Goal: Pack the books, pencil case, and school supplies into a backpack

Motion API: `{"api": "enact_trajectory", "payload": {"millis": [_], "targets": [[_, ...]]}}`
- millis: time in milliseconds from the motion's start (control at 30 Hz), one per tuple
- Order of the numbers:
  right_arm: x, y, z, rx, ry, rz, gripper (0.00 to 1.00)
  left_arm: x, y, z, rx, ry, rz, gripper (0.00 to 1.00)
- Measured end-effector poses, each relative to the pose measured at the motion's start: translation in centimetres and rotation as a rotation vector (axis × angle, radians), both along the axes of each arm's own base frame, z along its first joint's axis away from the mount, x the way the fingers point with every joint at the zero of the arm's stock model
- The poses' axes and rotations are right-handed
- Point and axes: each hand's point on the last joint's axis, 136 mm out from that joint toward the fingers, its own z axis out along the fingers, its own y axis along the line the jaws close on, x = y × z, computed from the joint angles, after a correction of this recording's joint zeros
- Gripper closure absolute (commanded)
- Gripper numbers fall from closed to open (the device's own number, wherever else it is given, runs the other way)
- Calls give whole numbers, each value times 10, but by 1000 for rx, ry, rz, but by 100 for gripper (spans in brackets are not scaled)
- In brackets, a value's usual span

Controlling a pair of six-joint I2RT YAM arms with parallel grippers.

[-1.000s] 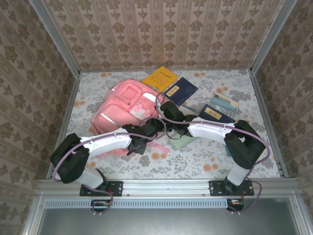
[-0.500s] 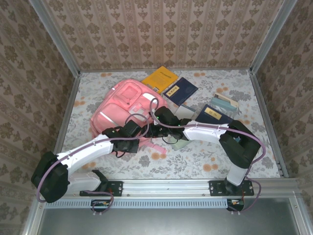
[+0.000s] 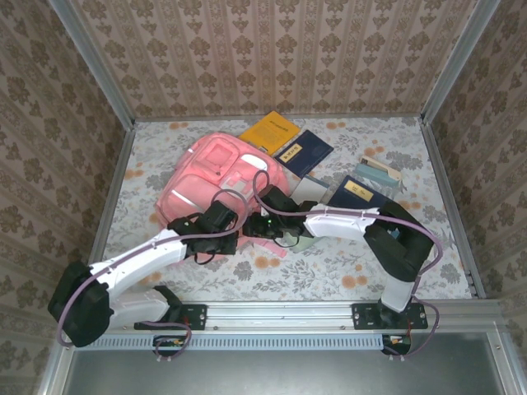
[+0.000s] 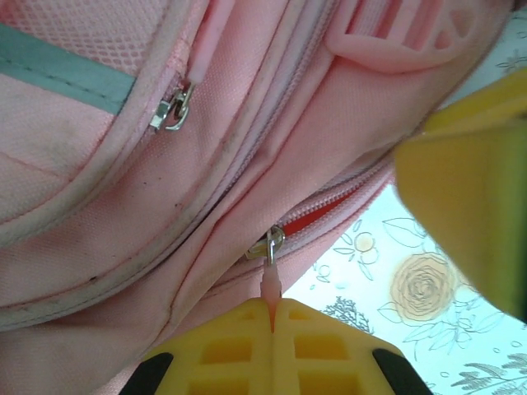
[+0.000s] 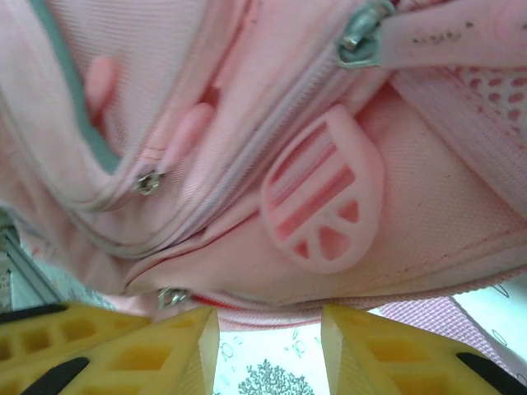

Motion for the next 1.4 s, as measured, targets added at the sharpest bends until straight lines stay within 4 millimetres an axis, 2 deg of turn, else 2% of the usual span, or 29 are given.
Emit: {"api": "enact_trajectory", "payload": {"millis": [100, 267, 333, 433, 533, 700, 833, 1000, 1133, 1333, 1400], "targets": [[3, 3, -7, -11, 35, -29, 60, -2, -1, 3, -25, -9, -7, 100], [13, 11, -9, 1, 78, -84, 60, -5, -5, 5, -39, -15, -24, 100], [15, 11, -11, 5, 97, -107, 63, -5, -7, 5, -42, -18, -29, 100], [19, 10, -13, 12, 122, -137, 77, -4, -8, 6, -45, -23, -29, 100], [22, 10, -13, 27, 143, -159, 100, -3, -6, 6, -38, -29, -25, 100], [29, 6, -11, 41, 156, -184, 100, 1, -1, 5, -15, -45, -5, 100], [38, -2, -11, 45, 152, -201, 100, 6, 13, 4, 13, -44, 42, 100], [57, -18, -8, 47, 129, -217, 100, 12, 29, 8, 20, -48, 102, 100], [74, -40, -8, 29, 109, -242, 100, 10, 45, 10, 46, -39, 144, 100], [84, -57, -10, 8, 93, -223, 100, 10, 54, 14, 64, -39, 169, 100], [86, -60, -10, 3, 88, -213, 100, 10, 51, 15, 44, -35, 157, 100]]}}
